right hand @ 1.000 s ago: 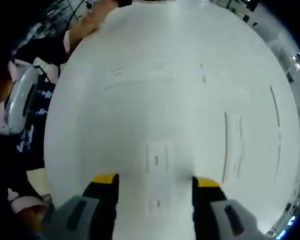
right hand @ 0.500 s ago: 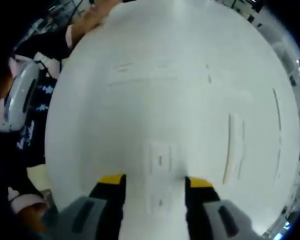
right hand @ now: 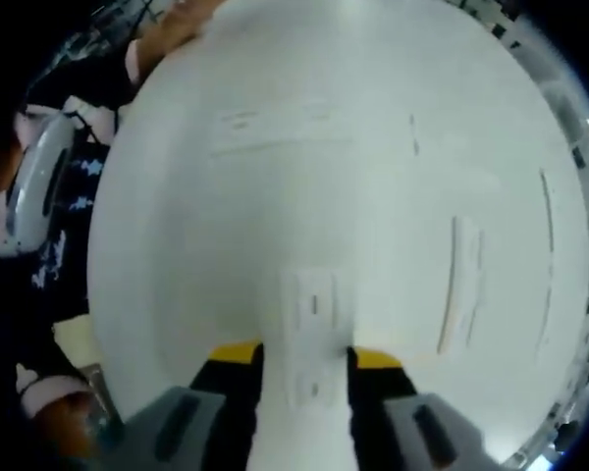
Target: Locate the socket holder cover, grip the socket holder cover, clip it into the socket holder slot.
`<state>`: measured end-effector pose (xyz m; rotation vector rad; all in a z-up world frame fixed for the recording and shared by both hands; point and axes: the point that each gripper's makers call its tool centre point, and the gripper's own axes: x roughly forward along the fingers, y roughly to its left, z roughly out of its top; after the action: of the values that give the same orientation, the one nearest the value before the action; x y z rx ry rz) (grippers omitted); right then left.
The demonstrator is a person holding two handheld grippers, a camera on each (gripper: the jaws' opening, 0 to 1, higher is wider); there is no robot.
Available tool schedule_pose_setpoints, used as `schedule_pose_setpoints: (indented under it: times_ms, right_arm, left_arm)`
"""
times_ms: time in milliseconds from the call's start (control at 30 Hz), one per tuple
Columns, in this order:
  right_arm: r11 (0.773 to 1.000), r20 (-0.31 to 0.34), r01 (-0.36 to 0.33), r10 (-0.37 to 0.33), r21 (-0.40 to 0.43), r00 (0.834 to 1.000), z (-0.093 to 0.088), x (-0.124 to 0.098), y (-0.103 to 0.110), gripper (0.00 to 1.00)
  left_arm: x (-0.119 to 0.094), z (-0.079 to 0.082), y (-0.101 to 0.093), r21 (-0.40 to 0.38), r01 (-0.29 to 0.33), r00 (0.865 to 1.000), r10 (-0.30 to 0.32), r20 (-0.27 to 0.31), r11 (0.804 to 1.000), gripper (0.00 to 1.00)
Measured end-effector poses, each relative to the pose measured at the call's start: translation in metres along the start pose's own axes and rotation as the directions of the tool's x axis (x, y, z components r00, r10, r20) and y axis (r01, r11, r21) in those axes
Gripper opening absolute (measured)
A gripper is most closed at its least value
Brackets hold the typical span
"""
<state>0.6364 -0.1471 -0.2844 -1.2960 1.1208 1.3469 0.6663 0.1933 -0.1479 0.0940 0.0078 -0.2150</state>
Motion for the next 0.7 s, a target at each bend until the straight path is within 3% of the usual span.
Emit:
schedule_pose_setpoints:
  times_ms: [700]
  right_arm:
    - [1.0, -0.002, -0.001, 0.001, 0.024, 1.0, 0.0001, -0.0009, -0.0031, 0.28]
  left_arm:
    - [0.0006, -0.0025, -0.0017, 0.009, 0.002, 1.0, -0.002, -0.012, 1.0, 0.85]
